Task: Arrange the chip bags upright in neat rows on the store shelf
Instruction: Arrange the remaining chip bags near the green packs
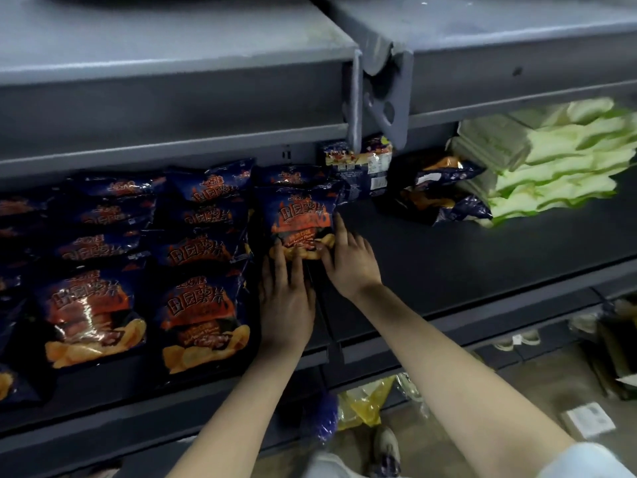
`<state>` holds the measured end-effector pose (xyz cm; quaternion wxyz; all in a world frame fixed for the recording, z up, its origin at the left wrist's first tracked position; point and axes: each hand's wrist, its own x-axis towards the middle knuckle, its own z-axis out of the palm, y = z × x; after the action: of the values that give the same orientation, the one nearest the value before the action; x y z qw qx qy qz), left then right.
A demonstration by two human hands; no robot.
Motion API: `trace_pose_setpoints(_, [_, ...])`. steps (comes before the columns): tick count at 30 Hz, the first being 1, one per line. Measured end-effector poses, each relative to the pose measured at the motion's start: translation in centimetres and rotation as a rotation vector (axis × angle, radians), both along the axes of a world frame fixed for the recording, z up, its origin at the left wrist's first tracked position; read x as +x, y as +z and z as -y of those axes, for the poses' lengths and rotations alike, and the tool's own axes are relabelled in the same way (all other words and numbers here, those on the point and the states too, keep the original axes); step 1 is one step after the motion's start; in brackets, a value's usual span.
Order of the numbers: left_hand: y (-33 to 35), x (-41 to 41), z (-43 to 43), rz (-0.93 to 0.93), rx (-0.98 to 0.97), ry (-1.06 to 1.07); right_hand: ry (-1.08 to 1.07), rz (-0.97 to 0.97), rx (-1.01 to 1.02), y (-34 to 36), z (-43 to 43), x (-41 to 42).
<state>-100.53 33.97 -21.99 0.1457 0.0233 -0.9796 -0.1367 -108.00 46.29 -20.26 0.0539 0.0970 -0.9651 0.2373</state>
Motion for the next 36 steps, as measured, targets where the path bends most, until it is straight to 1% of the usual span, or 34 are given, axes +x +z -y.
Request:
trace_pose_setpoints(4, [-0.3,-0.3,0.2,-0.038,0.038,-0.027,-0.03,-0.031,0.116,0.0,-1.6,1.7])
trace_pose_setpoints(8, [0.4,-0.1,-0.5,-0.17,0.095,-0.053,-0.13,-0.082,0.101,0.0,-5.4,4.1])
trace_pose_setpoints(12, [2.8,-0.8,-5.5,-0.258,0.188,-0.195,-0.309,-0.139,0.077,0.4,-10.8,4.6])
trace_pose_setpoints(14, [4.1,-1.6,-8.6,-0.282,0.207,-0.274,-0.348,-0.13,0.091,1.0,-13.3,4.2])
trace_pose_setpoints(16, [5.0,-2.8,-11.0,-0.292,0.228,-0.303,-0.348,-0.144,0.123,1.9,-15.3,3.4])
trace_pose_setpoints(21, [5.7,-6.8,-15.1,-0.286,0.16,-0.3,-0.265,-0.145,0.103,4.9,-19.0,0.2])
trace_pose_setpoints(25, [7.2,-11.3,-17.5,-0.26,0.109,-0.288,-0.096,-0.141,0.094,6.1,-20.8,-3.0])
trace_pose_setpoints(31, [10.1,-16.8,-20.7,-0.242,0.009,-0.254,0.11,-0.213,0.028,6.5,-22.3,-5.7])
trace_pose_setpoints(33, [10.1,-17.9,-21.7,-0.161,-0.074,-0.264,0.15,-0.208,0.018,6.7,-22.9,-6.3])
trace_pose_setpoints(34, [9.8,-18.4,-22.1,-0.087,-0.114,-0.262,0.165,-0.206,0.01,6.7,-23.3,-6.4])
trace_pose_setpoints(36, [9.0,-18.8,-22.6,0.08,-0.131,-0.224,0.193,-0.194,-0.009,6.8,-24.0,-6.7])
